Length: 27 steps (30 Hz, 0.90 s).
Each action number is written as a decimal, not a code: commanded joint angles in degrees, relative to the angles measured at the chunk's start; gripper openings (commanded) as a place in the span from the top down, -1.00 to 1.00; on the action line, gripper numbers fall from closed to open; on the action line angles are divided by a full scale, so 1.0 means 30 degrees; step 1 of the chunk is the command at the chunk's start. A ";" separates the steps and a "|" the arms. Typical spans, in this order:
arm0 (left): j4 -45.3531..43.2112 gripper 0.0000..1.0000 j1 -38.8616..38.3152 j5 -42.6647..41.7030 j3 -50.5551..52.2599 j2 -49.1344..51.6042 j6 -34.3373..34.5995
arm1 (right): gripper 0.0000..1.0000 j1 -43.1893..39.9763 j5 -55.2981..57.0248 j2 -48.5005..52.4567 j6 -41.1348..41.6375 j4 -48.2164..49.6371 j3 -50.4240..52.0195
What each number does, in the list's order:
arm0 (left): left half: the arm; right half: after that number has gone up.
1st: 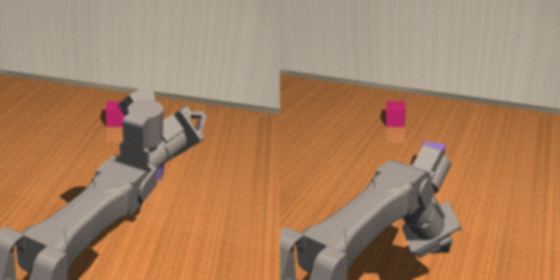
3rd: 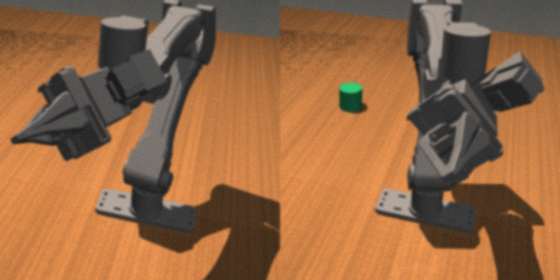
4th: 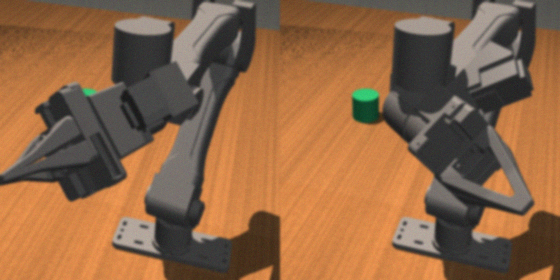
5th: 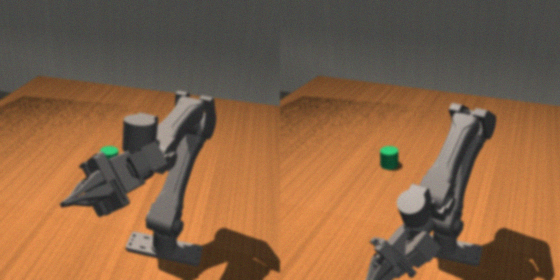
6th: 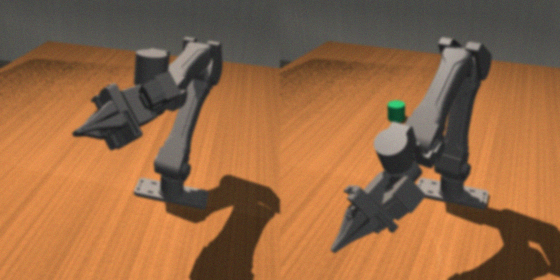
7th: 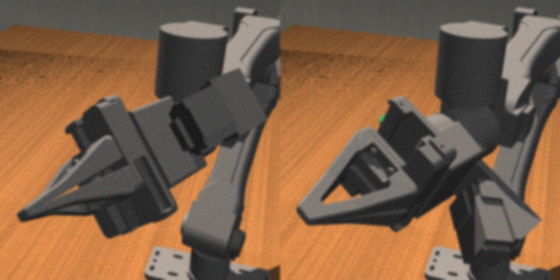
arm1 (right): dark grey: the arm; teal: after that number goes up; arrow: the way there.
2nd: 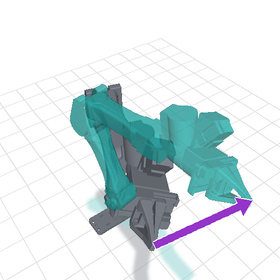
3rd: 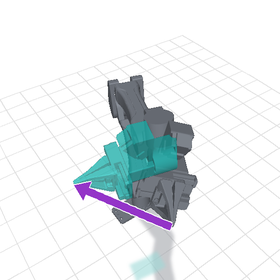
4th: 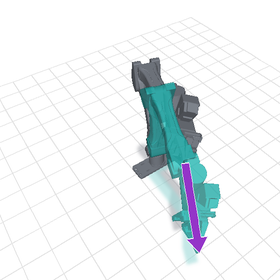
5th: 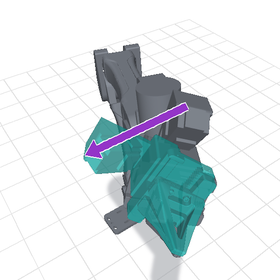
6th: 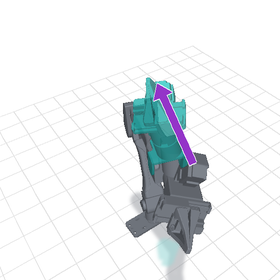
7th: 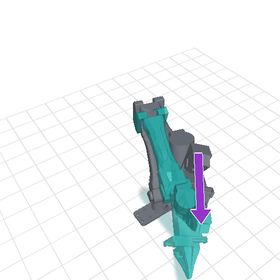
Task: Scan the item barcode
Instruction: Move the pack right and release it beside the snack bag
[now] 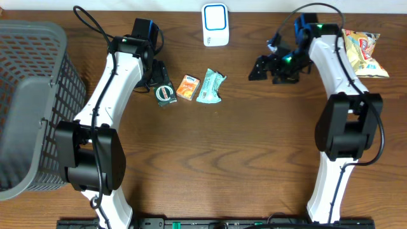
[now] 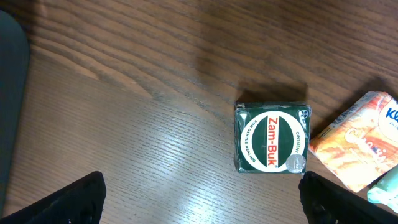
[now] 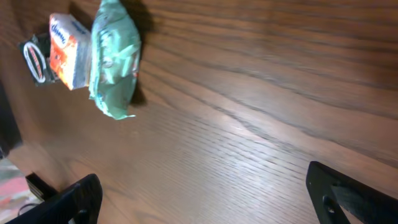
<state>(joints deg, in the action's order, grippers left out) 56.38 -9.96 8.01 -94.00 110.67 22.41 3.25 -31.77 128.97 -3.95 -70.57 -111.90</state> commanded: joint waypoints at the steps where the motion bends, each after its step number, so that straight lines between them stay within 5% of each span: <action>1: 0.0044 -0.96 0.0007 0.0117 -0.0095 -0.0138 -0.0175 | -0.99 0.0838 -0.0372 -0.0131 0.0160 0.0124 0.0095; 27: 0.0044 -0.95 0.0007 0.0117 -0.0095 -0.0138 -0.0175 | -0.99 0.5413 0.1027 -0.0131 0.1902 0.1494 0.0415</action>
<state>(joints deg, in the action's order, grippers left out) 56.38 -9.96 8.01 -94.00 110.67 22.41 19.07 -28.67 128.97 -0.16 -65.34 -111.13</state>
